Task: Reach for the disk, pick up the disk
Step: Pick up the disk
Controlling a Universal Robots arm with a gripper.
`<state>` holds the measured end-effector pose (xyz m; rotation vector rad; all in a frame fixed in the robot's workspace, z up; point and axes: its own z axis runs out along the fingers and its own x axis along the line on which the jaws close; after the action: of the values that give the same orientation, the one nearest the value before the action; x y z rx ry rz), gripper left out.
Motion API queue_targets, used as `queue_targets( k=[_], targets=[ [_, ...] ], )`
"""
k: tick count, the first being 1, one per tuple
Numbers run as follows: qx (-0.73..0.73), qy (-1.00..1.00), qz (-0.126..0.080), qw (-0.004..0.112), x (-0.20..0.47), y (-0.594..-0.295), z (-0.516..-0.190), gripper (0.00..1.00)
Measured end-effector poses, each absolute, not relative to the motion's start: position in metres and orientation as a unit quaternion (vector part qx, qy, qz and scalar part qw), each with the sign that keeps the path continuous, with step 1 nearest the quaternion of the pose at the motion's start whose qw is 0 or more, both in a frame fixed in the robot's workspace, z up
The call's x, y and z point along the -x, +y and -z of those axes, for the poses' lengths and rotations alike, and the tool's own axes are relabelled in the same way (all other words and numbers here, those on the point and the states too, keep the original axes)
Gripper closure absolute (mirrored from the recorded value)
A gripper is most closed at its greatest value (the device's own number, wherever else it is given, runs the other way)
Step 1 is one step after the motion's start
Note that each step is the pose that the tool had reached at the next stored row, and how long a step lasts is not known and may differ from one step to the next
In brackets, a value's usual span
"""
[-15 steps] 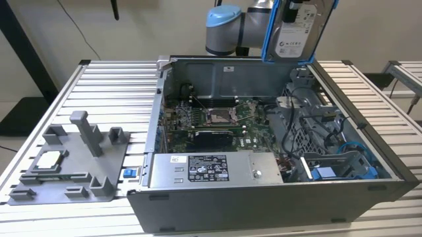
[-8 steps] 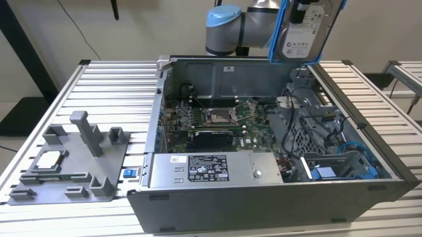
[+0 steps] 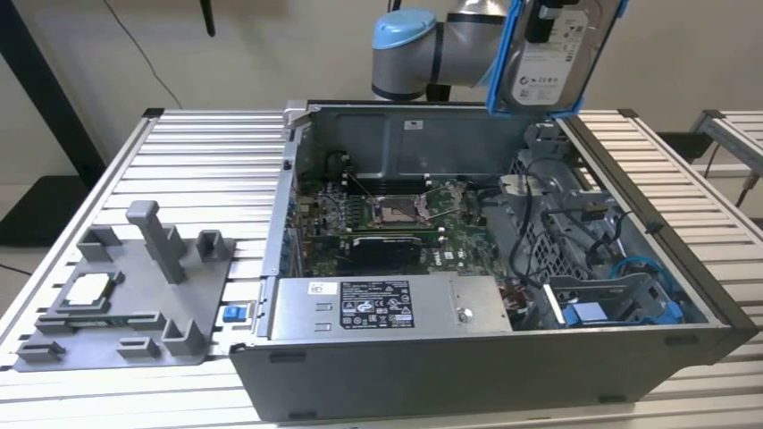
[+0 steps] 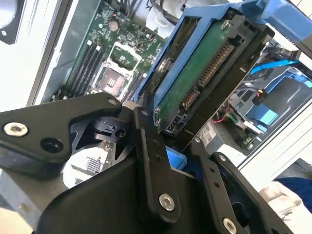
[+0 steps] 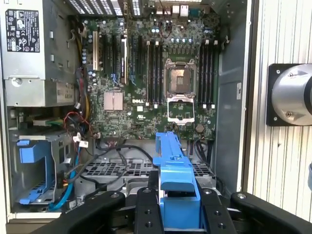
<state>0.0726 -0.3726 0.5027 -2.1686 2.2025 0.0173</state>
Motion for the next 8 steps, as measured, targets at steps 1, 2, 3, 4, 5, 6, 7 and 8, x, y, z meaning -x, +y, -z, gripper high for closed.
queue_targets(
  k=[1,2,3,4,5,6,7,8],
  targets=[
    [0.701,0.712,-0.004,0.025,-0.0726,-0.3726,-0.5023,1.0],
    [0.701,0.712,-0.003,0.024,-0.0727,-0.3726,-0.5021,1.0],
    [0.702,0.712,-0.002,0.023,-0.0726,-0.3726,-0.5021,1.0],
    [0.701,0.712,-0.002,0.023,-0.0726,-0.3726,-0.5021,1.0],
    [0.701,0.712,-0.002,0.023,-0.0726,-0.3726,-0.5021,1.0],
    [0.701,0.712,-0.002,0.023,-0.0726,-0.3726,-0.5021,1.0],
    [0.701,0.712,-0.002,0.023,-0.0726,-0.3726,-0.5021,1.0],
    [0.701,0.712,-0.002,0.023,-0.0726,-0.3726,-0.5021,1.0]
  ],
)
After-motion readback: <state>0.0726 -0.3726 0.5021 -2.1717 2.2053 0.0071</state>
